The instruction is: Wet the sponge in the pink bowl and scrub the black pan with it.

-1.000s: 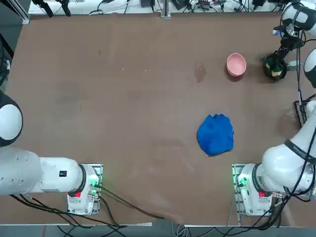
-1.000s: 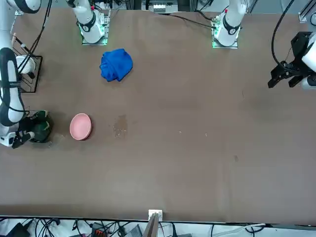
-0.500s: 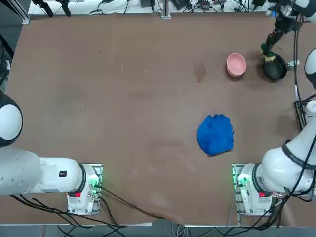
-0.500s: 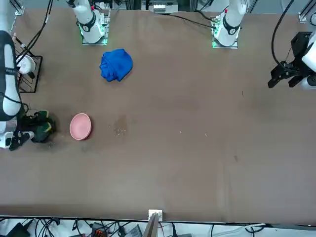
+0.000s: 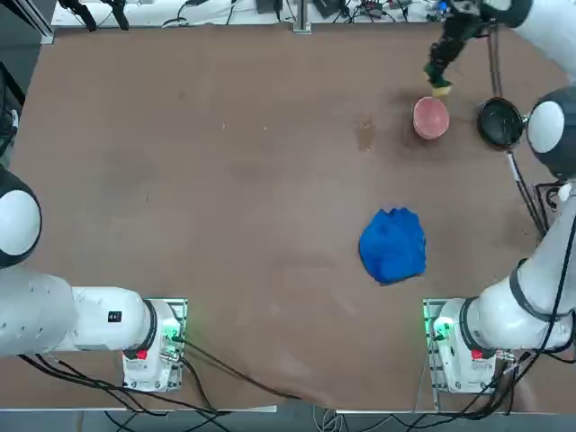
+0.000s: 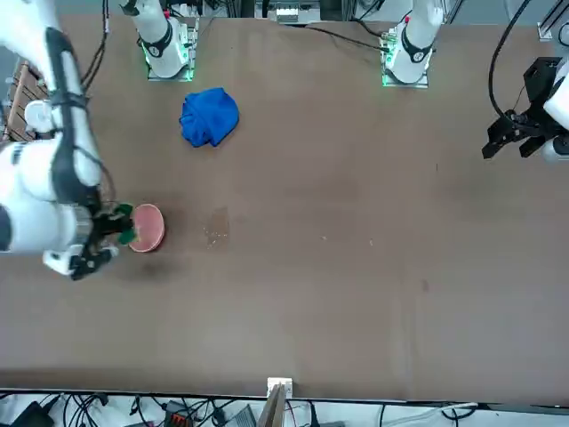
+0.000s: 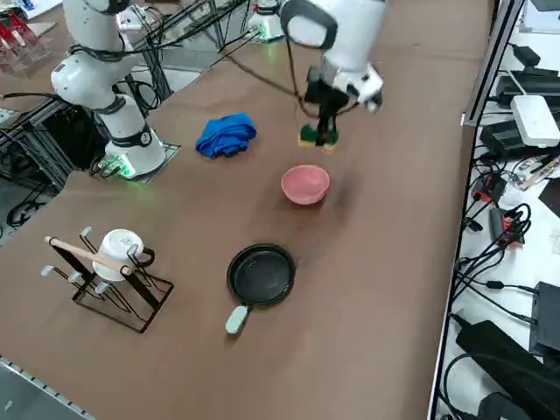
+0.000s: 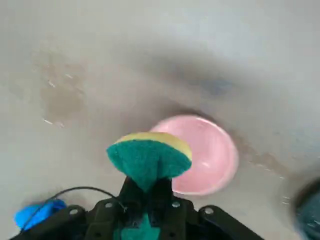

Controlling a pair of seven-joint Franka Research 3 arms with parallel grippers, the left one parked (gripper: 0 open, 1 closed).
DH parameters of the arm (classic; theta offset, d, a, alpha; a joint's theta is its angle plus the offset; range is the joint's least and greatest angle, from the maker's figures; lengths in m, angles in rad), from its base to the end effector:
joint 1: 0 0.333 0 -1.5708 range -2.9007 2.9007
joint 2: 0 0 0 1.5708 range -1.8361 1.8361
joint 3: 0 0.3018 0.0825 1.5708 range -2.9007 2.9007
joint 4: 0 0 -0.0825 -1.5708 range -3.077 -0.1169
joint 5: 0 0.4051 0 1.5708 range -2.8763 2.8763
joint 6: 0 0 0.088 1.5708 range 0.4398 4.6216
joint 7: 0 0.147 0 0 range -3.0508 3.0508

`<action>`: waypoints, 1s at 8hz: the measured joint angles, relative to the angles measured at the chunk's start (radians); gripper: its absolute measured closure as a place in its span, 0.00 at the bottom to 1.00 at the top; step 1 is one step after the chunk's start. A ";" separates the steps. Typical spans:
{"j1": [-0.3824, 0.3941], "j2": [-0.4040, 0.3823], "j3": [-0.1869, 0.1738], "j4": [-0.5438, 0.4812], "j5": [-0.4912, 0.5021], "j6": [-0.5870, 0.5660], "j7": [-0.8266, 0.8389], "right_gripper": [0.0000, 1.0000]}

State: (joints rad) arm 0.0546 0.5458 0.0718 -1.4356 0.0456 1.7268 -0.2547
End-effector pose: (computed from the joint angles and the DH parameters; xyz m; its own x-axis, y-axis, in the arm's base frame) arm 0.6744 0.0859 0.2988 0.9057 0.3606 -0.2230 0.3364 -0.9313 -0.1397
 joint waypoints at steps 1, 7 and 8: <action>0.075 0.007 0.001 -0.008 0.001 0.038 0.104 0.92; 0.274 0.085 -0.005 -0.201 0.000 0.445 0.459 0.92; 0.279 0.085 -0.005 -0.251 0.000 0.513 0.494 0.93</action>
State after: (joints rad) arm 0.3340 0.6308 0.0671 -1.6861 0.0461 2.2397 0.2396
